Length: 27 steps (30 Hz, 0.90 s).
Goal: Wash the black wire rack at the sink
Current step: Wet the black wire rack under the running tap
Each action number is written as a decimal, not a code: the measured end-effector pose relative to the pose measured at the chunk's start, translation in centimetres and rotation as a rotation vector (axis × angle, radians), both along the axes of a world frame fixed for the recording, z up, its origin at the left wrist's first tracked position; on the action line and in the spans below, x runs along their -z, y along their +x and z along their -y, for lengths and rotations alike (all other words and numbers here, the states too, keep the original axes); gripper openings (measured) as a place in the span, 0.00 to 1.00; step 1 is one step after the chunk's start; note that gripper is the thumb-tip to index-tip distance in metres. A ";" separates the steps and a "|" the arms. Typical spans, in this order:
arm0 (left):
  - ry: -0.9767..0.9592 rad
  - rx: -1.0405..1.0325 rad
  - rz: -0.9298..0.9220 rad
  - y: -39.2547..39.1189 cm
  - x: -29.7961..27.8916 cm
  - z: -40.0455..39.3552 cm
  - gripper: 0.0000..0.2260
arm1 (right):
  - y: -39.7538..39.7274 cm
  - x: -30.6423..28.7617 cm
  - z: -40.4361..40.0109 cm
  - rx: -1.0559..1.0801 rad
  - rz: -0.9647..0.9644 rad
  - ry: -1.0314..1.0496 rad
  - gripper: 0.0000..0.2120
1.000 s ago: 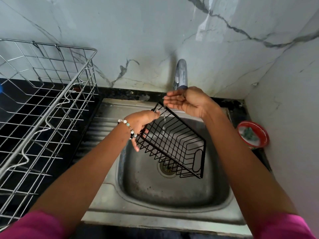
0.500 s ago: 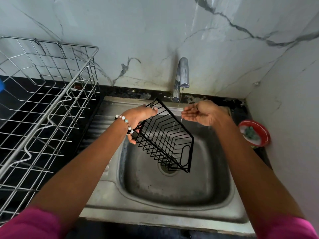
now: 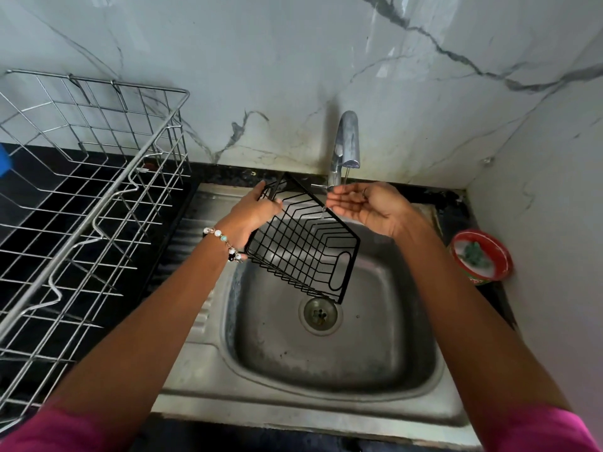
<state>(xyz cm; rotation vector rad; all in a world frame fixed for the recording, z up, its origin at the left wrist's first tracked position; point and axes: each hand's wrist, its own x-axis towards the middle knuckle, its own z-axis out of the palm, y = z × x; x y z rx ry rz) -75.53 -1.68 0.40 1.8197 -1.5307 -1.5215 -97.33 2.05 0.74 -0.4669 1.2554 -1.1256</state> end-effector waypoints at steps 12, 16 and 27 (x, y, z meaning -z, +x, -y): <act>0.195 -0.166 -0.060 2.7 0.8 -0.7 0.09 | 1.9 4.3 3.3 -0.108 -0.594 0.012 0.11; 0.163 -0.154 -0.081 2.5 1.2 -0.7 0.06 | 3.1 5.4 6.5 -0.269 -1.138 -0.211 0.07; 0.210 -0.191 -0.081 3.5 2.5 0.1 0.20 | 3.3 7.8 11.5 -0.736 -1.937 -0.325 0.16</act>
